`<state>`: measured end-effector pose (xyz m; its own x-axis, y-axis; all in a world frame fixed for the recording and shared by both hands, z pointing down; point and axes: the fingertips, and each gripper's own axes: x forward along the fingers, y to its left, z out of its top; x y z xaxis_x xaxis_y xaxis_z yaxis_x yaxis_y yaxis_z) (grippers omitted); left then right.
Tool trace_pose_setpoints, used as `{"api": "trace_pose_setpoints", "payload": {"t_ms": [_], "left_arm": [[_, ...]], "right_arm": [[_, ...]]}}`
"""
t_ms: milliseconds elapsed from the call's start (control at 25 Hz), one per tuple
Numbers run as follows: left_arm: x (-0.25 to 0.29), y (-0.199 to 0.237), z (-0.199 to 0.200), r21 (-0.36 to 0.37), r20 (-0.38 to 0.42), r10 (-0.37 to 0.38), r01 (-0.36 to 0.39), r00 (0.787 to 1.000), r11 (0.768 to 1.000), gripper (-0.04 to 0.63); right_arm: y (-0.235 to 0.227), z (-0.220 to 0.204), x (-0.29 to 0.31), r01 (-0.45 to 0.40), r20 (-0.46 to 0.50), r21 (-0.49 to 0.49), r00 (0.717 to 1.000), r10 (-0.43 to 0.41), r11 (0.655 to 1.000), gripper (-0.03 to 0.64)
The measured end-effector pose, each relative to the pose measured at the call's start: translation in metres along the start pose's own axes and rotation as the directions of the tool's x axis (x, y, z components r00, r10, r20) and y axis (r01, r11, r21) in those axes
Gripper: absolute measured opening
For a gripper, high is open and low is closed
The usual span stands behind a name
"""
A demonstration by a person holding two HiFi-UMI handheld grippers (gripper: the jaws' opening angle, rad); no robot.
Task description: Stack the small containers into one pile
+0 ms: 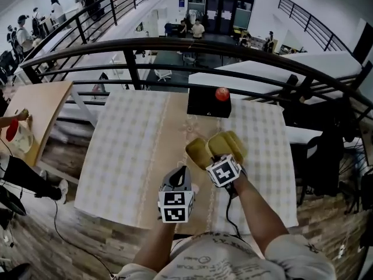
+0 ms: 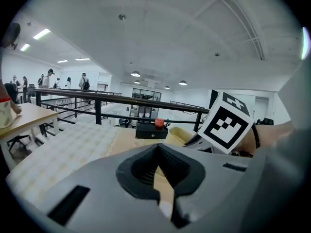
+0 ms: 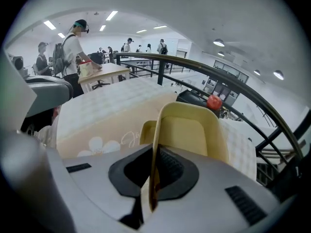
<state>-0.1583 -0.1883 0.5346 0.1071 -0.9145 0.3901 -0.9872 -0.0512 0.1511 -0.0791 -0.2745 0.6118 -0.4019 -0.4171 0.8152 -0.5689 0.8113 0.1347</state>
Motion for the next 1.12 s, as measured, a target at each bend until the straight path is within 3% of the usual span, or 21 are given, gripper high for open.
{"api": "trace_pose_setpoints", "payload": {"t_ms": [240,480,1120], "left_arm": [[-0.021,0.046,-0.005,-0.035,-0.013,0.069,-0.069,0.998,0.997,0.005],[-0.022,0.058,-0.018,-0.067,-0.032,0.104,-0.106,0.994,0.992,0.003],[0.001,0.084,-0.038,-0.078,-0.099,0.077,-0.085,0.992,0.993,0.005]], "right_arm": [[0.036,0.035,0.023,-0.031,-0.01,-0.081,1.0,0.03,0.996,0.006],[0.041,0.029,0.048,-0.056,-0.05,-0.11,0.997,0.05,0.992,0.006],[0.037,0.017,0.103,-0.053,-0.153,-0.119,0.988,0.034,0.992,0.006]]}}
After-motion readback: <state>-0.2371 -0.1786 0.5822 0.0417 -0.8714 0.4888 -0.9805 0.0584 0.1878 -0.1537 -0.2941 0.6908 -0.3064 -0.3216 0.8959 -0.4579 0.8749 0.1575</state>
